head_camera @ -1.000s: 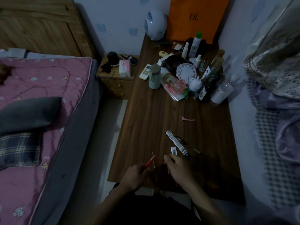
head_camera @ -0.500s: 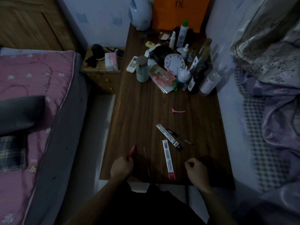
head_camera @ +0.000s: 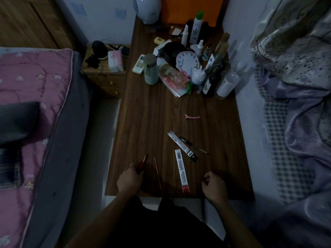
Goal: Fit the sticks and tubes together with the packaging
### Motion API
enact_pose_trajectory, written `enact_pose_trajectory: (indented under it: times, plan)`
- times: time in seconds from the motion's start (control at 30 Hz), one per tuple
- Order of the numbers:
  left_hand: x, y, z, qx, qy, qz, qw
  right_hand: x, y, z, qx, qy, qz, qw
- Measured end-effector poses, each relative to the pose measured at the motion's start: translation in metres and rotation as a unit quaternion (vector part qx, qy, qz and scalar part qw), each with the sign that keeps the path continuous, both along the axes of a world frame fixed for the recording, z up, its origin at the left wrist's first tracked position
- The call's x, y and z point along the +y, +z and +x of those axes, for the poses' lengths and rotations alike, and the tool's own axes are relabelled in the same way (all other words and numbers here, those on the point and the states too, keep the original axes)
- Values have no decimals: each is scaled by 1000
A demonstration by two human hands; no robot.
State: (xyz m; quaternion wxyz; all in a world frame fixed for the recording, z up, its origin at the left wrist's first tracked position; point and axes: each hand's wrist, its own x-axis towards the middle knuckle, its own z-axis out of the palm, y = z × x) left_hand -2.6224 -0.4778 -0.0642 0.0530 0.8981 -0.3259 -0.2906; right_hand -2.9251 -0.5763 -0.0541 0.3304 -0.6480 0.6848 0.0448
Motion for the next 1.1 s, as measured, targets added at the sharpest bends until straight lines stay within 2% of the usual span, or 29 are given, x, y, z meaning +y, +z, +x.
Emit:
enact_pose_trajectory:
  times: [0.17,0.27,0.4,0.63,0.77,0.93,1.1]
  plan:
    - [-4,11,-16,-60,-77,-65,993,-2,-1,2,30,33,-19,999]
    - [-14,17,-34,-18,-99,-91,991,-5,-1,3,36,51,-24,998]
    - [-29,19,-50,38,-110,-61,991,-7,-3,3,46,62,-19,997]
    - [-42,15,-56,54,-71,-25,996,-11,-8,2,42,47,-5,998]
    - [-46,14,-53,65,-63,15,996,-12,-3,5,3,10,-3,1000]
    - [-54,23,-57,80,-76,49,993,-17,11,13,-96,-80,12,992]
    - [-53,38,-56,113,-128,-28,985,-27,34,30,-173,-125,31,976]
